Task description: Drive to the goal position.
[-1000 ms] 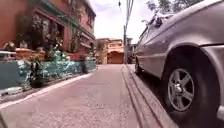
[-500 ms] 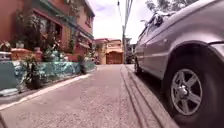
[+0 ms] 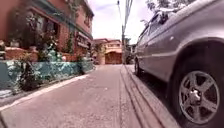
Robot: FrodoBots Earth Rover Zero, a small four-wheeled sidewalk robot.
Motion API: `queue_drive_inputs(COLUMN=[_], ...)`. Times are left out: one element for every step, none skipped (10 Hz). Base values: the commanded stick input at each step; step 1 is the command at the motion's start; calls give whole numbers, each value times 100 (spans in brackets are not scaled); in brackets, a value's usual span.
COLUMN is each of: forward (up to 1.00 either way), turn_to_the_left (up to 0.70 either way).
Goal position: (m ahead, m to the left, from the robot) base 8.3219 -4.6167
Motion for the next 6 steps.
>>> queue_drive_inputs(forward=[70,70,70,70,70,70], turn_to_the_left=[0,0,0,0,0,0])
